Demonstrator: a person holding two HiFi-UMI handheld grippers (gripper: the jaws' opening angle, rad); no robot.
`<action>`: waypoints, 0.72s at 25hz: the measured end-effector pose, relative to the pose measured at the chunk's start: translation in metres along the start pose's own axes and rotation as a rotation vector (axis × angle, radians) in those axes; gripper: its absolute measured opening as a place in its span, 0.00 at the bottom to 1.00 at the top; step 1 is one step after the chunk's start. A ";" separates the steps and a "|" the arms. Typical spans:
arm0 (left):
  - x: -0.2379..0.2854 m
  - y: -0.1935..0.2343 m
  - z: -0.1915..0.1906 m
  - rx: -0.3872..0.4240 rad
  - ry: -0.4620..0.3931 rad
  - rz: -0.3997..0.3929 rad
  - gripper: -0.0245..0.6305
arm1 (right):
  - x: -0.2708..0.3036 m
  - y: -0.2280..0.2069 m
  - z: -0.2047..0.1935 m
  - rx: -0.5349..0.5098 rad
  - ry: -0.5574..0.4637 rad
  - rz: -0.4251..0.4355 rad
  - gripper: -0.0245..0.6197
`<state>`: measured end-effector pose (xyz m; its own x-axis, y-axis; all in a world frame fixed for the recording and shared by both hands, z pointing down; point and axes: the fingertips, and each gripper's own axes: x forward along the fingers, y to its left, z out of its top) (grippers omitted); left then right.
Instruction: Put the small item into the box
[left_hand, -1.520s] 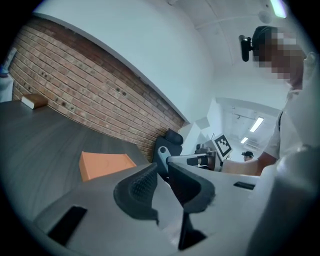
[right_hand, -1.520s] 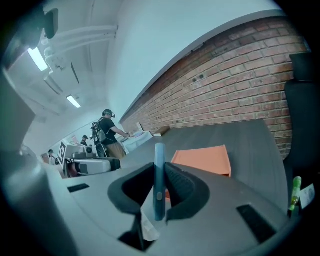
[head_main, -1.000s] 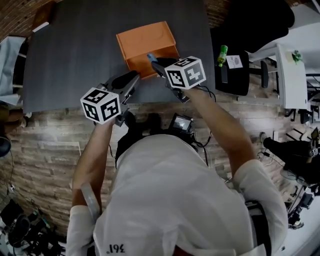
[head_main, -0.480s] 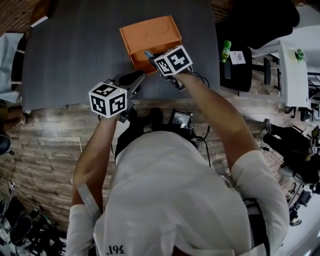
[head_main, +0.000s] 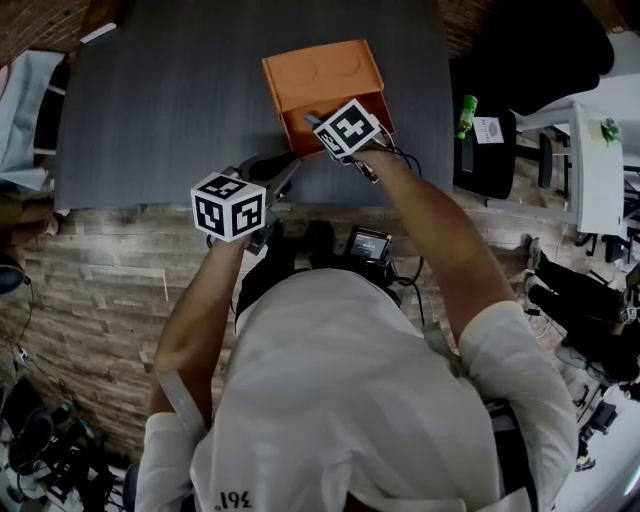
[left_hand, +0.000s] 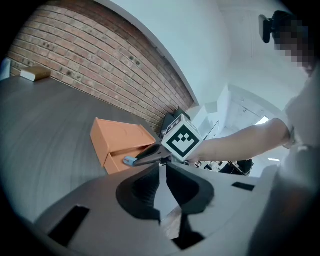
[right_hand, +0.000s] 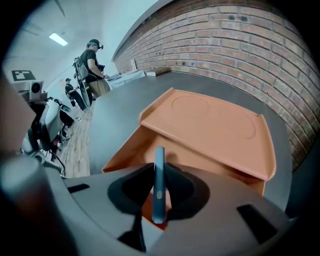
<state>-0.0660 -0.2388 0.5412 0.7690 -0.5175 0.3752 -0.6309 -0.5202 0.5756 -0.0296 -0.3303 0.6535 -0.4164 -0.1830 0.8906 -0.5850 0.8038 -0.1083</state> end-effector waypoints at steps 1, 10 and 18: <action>-0.001 0.000 -0.001 -0.003 0.000 0.005 0.11 | 0.002 -0.001 -0.001 -0.007 0.005 -0.003 0.16; -0.016 0.004 -0.008 -0.013 0.003 0.049 0.10 | 0.019 0.008 0.003 -0.111 0.062 -0.004 0.16; -0.018 0.002 -0.012 -0.026 -0.013 0.050 0.10 | 0.025 0.003 -0.014 -0.102 0.105 -0.012 0.17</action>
<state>-0.0802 -0.2224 0.5441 0.7350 -0.5515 0.3944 -0.6656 -0.4756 0.5752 -0.0328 -0.3245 0.6818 -0.3317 -0.1374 0.9333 -0.5132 0.8564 -0.0563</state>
